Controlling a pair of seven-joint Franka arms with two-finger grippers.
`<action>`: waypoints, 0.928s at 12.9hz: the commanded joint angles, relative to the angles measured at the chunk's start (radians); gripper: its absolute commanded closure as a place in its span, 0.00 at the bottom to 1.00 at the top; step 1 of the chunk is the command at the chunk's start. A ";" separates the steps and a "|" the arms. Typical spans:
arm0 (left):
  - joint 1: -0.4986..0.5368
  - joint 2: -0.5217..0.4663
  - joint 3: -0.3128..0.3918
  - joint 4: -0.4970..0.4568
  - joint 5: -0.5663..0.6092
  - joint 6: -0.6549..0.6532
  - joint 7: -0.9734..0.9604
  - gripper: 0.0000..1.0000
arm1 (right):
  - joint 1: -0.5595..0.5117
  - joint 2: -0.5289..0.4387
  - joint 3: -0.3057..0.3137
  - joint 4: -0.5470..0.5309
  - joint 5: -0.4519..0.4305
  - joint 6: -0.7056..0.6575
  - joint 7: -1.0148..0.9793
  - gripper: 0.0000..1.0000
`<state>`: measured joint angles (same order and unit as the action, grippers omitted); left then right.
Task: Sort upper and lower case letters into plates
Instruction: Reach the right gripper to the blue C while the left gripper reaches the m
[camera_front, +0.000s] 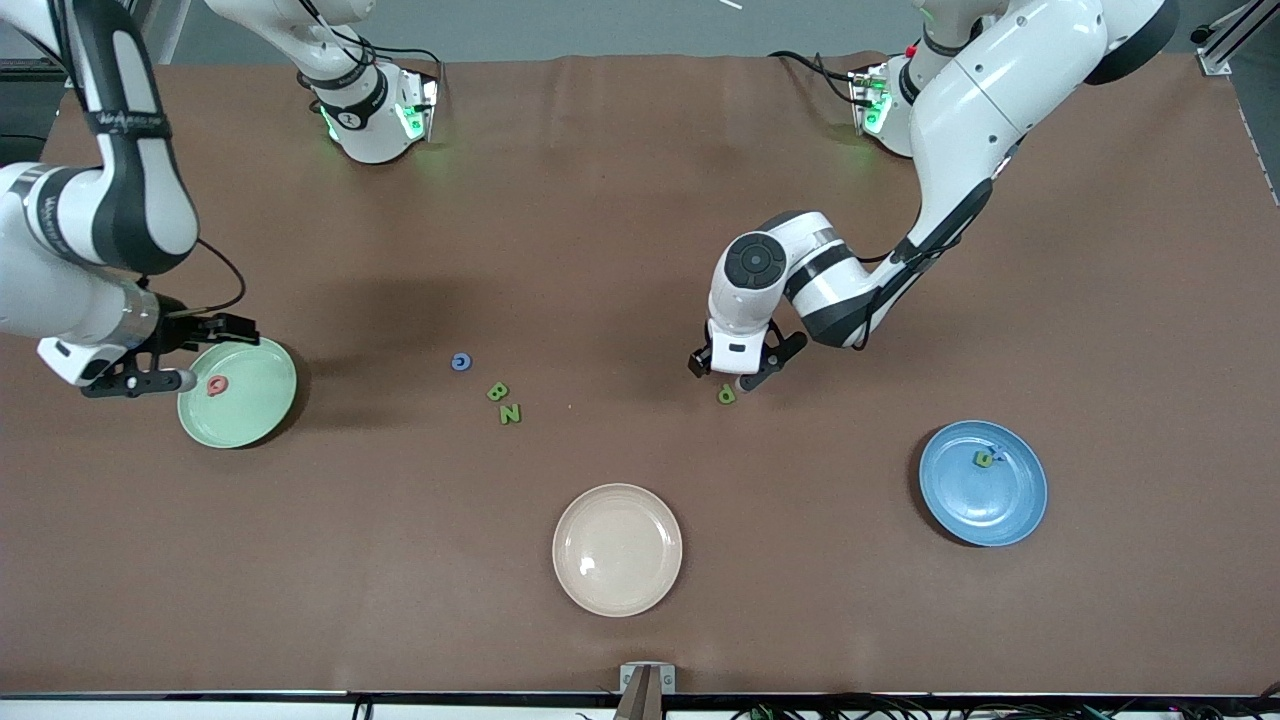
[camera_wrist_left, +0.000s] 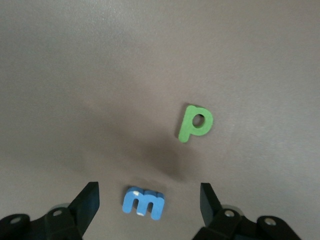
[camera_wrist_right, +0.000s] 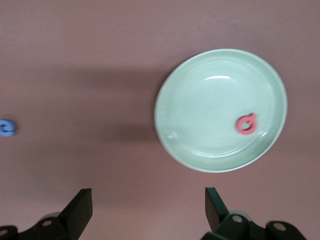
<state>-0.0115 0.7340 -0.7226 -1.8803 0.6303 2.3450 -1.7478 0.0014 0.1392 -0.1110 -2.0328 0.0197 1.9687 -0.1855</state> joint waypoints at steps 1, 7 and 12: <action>-0.004 0.044 0.000 -0.005 0.092 0.037 -0.065 0.16 | 0.110 -0.047 -0.007 -0.040 0.005 -0.019 0.147 0.00; -0.010 0.053 -0.001 -0.022 0.103 0.042 -0.116 0.21 | 0.340 -0.046 -0.007 -0.093 0.005 0.060 0.388 0.00; -0.038 0.053 -0.001 -0.022 0.103 0.042 -0.151 0.55 | 0.384 -0.018 -0.006 -0.154 0.005 0.186 0.414 0.00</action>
<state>-0.0430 0.7865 -0.7276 -1.8875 0.7110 2.3776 -1.8704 0.3594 0.1286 -0.1063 -2.1369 0.0205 2.0971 0.2113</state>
